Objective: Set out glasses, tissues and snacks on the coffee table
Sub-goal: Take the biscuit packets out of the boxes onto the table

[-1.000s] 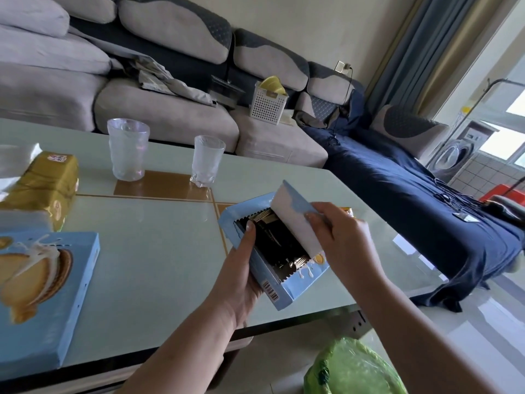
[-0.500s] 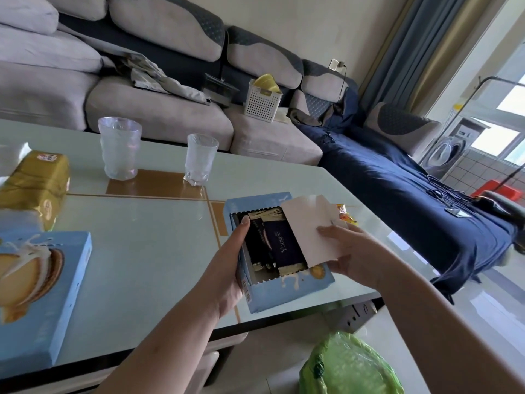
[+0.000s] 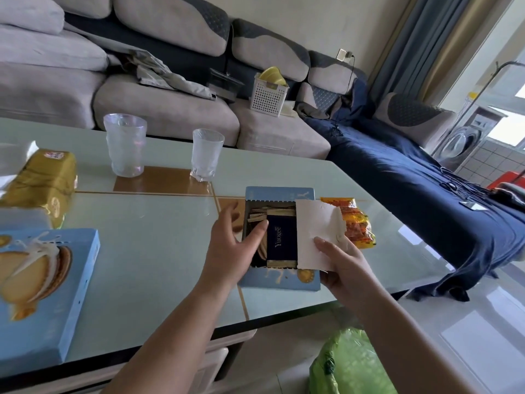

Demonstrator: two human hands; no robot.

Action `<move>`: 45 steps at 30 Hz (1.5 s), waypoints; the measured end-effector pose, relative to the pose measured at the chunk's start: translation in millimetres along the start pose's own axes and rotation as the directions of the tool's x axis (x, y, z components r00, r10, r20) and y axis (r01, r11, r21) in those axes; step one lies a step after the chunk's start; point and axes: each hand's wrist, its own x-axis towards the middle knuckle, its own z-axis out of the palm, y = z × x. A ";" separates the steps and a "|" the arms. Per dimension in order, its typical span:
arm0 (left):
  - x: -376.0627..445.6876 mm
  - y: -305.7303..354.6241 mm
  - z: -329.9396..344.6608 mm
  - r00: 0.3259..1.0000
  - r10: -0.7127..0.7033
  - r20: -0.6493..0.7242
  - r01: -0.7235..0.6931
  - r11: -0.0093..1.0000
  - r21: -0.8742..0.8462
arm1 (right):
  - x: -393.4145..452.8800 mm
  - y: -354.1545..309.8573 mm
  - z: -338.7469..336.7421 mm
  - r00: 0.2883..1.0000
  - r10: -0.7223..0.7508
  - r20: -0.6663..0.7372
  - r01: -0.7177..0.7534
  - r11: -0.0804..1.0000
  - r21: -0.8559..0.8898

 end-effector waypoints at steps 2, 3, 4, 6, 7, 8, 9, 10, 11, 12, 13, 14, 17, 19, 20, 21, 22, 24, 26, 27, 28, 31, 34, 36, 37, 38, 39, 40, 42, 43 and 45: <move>0.0 -2.9 0.5 0.969 0.245 -0.040 -0.228 0.941 0.249 | 1.2 7.3 1.0 0.998 -0.052 -0.046 0.053 0.999 0.005; -0.4 -3.3 1.4 0.950 0.311 -0.029 -0.285 0.900 0.330 | 1.6 10.0 1.2 0.995 -0.076 -0.071 0.076 0.997 0.000; -1.0 -5.3 2.9 0.941 0.338 -0.020 -0.304 0.869 0.390 | 2.2 12.9 1.1 0.991 -0.103 -0.085 0.103 0.995 -0.005; -2.9 -6.7 6.7 0.946 0.324 -0.004 -0.284 0.835 0.472 | 1.7 17.0 3.6 0.982 -0.157 -0.107 0.157 0.988 -0.008; -3.6 -7.3 8.4 0.950 0.311 0.003 -0.272 0.828 0.491 | 1.4 18.7 5.4 0.977 -0.175 -0.119 0.174 0.985 -0.017; -4.2 -8.3 9.6 0.954 0.300 0.007 -0.264 0.828 0.494 | 1.9 21.4 5.5 0.972 -0.193 -0.134 0.190 0.981 -0.035; -4.5 -9.2 10.2 0.958 0.285 0.009 -0.255 0.841 0.477 | 1.3 22.9 6.8 0.966 -0.212 -0.146 0.207 0.977 -0.050; -4.3 -9.7 10.8 0.964 0.267 0.011 -0.244 0.860 0.448 | 1.2 25.3 7.2 0.961 -0.231 -0.153 0.224 0.973 -0.060; -4.0 -10.0 11.2 0.968 0.253 0.014 -0.234 0.876 0.422 | 1.0 27.0 8.7 0.956 -0.246 -0.163 0.238 0.969 -0.066; -4.2 -10.2 12.1 0.969 0.246 0.019 -0.232 0.885 0.404 | 1.3 29.1 8.9 0.951 -0.261 -0.169 0.251 0.965 -0.074; -4.7 -10.2 13.3 0.970 0.242 0.025 -0.232 0.891 0.390 | 1.3 31.0 9.4 0.944 -0.276 -0.179 0.266 0.961 -0.079; -5.5 -10.0 14.6 0.971 0.239 0.029 -0.233 0.898 0.373 | 2.4 33.3 9.1 0.939 -0.293 -0.182 0.283 0.956 -0.078; -6.8 -7.5 17.9 0.973 0.226 0.044 -0.229 0.923 0.309 | 2.7 36.3 10.5 0.933 -0.313 -0.179 0.307 0.950 -0.059; -6.7 -6.7 20.0 0.976 0.212 0.047 -0.217 0.934 0.285 | 3.5 38.5 9.8 0.932 -0.323 -0.164 0.316 0.946 -0.070; -7.3 -6.2 21.1 0.977 0.210 0.048 -0.215 0.937 0.276 | 3.4 38.8 10.1 0.930 -0.332 -0.159 0.323 0.943 -0.078; -8.0 -5.5 22.4 0.977 0.209 0.051 -0.215 0.938 0.270 | 3.2 38.5 11.4 0.927 -0.342 -0.152 0.332 0.939 -0.088; -8.4 -5.5 23.5 0.977 0.204 0.059 -0.213 0.941 0.264 | 4.5 39.7 10.4 0.924 -0.351 -0.150 0.339 0.935 -0.103; -7.5 -6.0 24.8 0.979 0.192 0.063 -0.202 0.950 0.238 | 5.8 41.1 10.4 0.918 -0.362 -0.160 0.346 0.931 -0.118; -4.9 -6.5 23.9 0.984 0.165 0.074 -0.177 0.962 0.208 | 5.8 41.8 11.0 0.917 -0.368 -0.151 0.352 0.928 -0.123; -3.2 -7.3 23.4 0.983 0.164 0.083 -0.178 0.964 0.198 | 5.2 41.8 11.4 0.916 -0.375 -0.145 0.359 0.925 -0.125; -1.6 -7.7 22.9 0.982 0.167 0.094 -0.182 0.966 0.185 | 5.2 42.0 11.0 0.916 -0.378 -0.133 0.363 0.924 -0.123; -1.1 -4.4 21.4 0.981 0.155 0.120 -0.170 0.978 0.123 | 5.5 41.0 11.0 0.919 -0.374 -0.128 0.359 0.925 -0.122; 0.8 -3.3 20.4 0.979 0.154 0.133 -0.166 0.983 0.079 | 6.3 38.9 11.5 0.924 -0.366 -0.111 0.355 0.929 -0.110; 2.1 -2.8 19.8 0.977 0.157 0.144 -0.168 0.984 0.066 | 6.4 38.8 11.3 0.929 -0.354 -0.113 0.345 0.934 -0.091; 2.4 -2.6 19.9 0.976 0.159 0.150 -0.170 0.983 0.065 | 6.2 38.8 10.6 0.931 -0.348 -0.115 0.340 0.937 -0.083; 2.4 -3.0 20.4 0.973 0.164 0.160 -0.177 0.982 0.071 | 6.7 39.1 9.9 0.933 -0.343 -0.112 0.336 0.939 -0.076; 1.8 -3.8 21.6 0.970 0.172 0.171 -0.188 0.979 0.082 | 6.5 39.0 9.9 0.935 -0.339 -0.107 0.332 0.940 -0.073; 1.4 -5.3 23.0 0.968 0.181 0.176 -0.200 0.975 0.096 | 6.7 39.1 9.9 0.937 -0.334 -0.105 0.328 0.942 -0.074; 1.8 -8.7 25.0 0.966 0.192 0.174 -0.216 0.967 0.133 | 6.3 39.2 9.9 0.941 -0.321 -0.110 0.314 0.946 -0.076; 2.2 -9.8 25.1 0.965 0.195 0.174 -0.223 0.962 0.158 | 5.8 39.1 9.6 0.943 -0.311 -0.116 0.305 0.950 -0.071; 3.5 -10.2 23.8 0.963 0.197 0.183 -0.231 0.954 0.193 | 4.8 38.8 9.0 0.947 -0.296 -0.124 0.290 0.955 -0.065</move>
